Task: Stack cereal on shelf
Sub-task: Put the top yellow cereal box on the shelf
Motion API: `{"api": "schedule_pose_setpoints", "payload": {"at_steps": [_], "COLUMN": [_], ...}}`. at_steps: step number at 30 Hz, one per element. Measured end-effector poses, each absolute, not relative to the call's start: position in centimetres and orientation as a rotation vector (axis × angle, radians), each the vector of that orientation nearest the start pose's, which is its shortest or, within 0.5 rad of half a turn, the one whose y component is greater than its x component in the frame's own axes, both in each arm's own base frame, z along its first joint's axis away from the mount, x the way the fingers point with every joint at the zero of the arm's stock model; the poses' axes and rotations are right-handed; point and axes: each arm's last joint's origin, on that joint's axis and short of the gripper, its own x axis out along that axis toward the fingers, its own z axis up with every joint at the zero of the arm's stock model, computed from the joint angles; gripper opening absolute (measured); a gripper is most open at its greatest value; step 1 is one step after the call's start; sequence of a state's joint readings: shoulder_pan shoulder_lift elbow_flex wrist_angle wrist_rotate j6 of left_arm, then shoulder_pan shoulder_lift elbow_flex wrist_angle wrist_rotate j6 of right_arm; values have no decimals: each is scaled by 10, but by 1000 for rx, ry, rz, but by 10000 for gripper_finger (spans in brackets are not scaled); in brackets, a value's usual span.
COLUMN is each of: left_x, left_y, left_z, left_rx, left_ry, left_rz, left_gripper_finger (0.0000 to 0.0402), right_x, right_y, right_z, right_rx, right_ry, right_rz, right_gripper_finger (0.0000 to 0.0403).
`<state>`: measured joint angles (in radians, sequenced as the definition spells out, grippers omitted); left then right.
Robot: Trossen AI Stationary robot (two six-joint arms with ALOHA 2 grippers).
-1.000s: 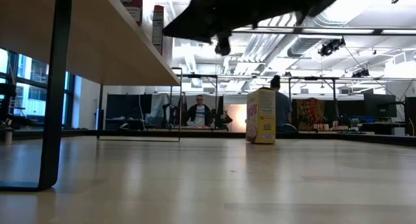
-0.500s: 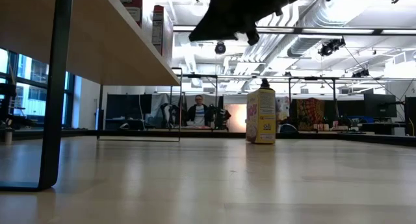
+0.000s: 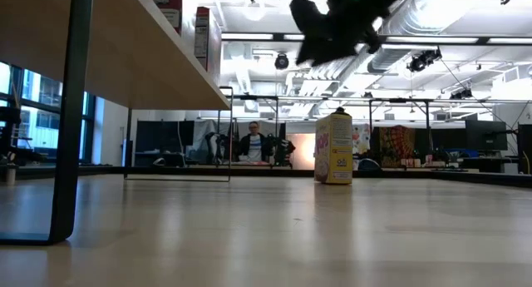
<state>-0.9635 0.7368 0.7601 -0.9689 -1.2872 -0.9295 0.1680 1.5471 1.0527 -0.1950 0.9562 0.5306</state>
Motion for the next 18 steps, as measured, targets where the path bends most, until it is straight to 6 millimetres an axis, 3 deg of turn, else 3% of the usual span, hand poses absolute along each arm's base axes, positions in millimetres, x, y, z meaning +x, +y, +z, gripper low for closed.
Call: {"api": "schedule_pose_setpoints", "payload": {"at_steps": [4,7,18], "left_x": [87,87,87], "left_y": [-76,-76,-76], "left_z": [285,285,285], "left_rx": [-54,-54,-55], "left_ry": [224,224,224], "left_rz": [437,437,437], "left_gripper_finger": [0,0,0], "right_x": [311,307,301], "right_y": [13,-1,-22], "right_z": [239,230,221], "right_rx": [165,224,375], "right_ry": [465,482,438], "right_rz": [-991,-1098,-1211], "right_gripper_finger": [231,259,273]}}
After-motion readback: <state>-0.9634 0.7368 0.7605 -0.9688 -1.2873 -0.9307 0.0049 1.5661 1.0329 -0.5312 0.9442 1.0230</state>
